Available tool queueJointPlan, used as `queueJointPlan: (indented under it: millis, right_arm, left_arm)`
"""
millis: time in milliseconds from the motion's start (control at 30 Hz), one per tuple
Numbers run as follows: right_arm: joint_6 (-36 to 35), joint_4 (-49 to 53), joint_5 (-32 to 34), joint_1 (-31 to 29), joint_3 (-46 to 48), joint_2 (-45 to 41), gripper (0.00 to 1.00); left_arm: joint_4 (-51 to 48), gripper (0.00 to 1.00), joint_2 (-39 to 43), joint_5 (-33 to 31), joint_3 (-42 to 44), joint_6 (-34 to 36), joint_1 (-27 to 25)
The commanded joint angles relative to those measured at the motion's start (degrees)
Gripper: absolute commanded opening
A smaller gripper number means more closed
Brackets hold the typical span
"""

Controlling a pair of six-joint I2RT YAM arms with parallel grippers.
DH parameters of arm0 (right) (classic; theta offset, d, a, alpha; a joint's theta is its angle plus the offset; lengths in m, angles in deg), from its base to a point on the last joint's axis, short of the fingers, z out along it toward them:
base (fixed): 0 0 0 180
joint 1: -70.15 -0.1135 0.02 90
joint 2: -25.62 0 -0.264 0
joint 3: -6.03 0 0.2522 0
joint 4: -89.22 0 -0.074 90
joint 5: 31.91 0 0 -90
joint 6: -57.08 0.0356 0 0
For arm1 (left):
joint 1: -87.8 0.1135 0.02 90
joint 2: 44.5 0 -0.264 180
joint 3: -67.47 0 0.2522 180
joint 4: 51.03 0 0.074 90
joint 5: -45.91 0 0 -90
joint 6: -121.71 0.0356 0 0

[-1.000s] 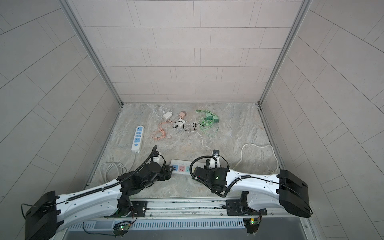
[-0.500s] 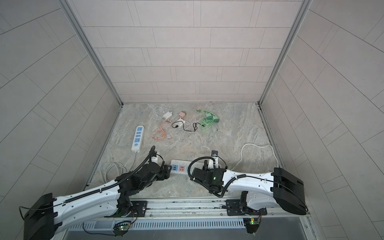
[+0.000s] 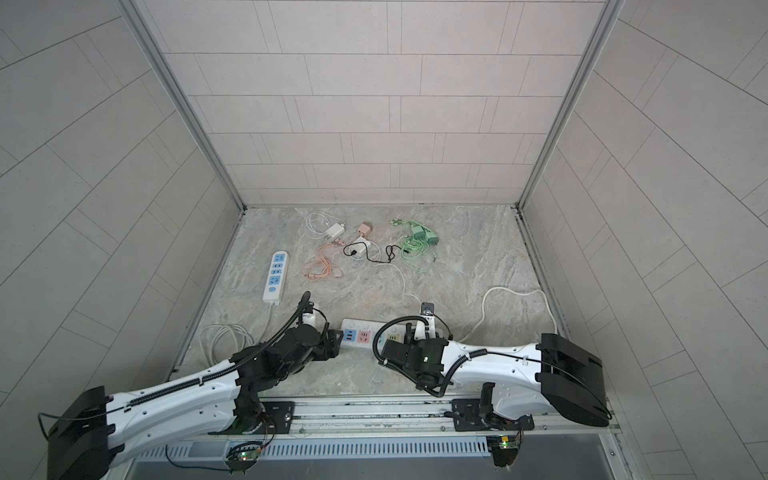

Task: Insert the plug
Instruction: 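Press the charger down into the socket with the right gripper, then open the right gripper and lift it away from the plugged charger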

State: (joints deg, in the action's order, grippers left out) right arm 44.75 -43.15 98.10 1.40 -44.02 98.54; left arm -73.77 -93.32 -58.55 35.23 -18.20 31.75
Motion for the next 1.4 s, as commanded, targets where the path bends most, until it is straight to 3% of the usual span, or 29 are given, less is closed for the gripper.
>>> queueJointPlan:
  millis: [0,167,467,767,1100,1233,1367]
  right_arm:
    - [-1.6,-0.2,2.7,-0.4,0.4,-0.4,0.0]
    - [-2.4,-1.8,4.3,-0.4,2.8,-1.1,0.0]
    - [-1.4,-3.8,0.6,-0.5,3.8,1.2,0.0]
    - [12.2,0.2,3.1,-8.0,3.6,9.2,0.0]
    - [13.2,-0.5,2.5,-7.7,5.7,8.9,0.02]
    - [12.3,-1.0,2.8,-7.5,6.9,6.2,0.09]
    - [11.4,0.8,3.4,-7.5,6.2,3.1,0.22]
  left_arm:
    - [-0.6,0.82,0.5,-1.0,0.3,0.9,-0.2]
    - [-0.7,0.82,0.5,-0.7,0.3,0.8,-0.2]
    - [-0.5,0.82,0.6,-1.1,0.1,0.9,-0.2]
    - [-3.5,0.82,2.2,-3.5,-2.0,1.5,-0.2]
    - [-7.0,0.88,2.8,-7.2,-4.9,1.8,0.1]
    - [-7.7,0.9,2.5,-8.1,-6.4,2.3,0.5]
    - [-8.4,0.93,2.2,-9.1,-7.6,3.0,0.7]
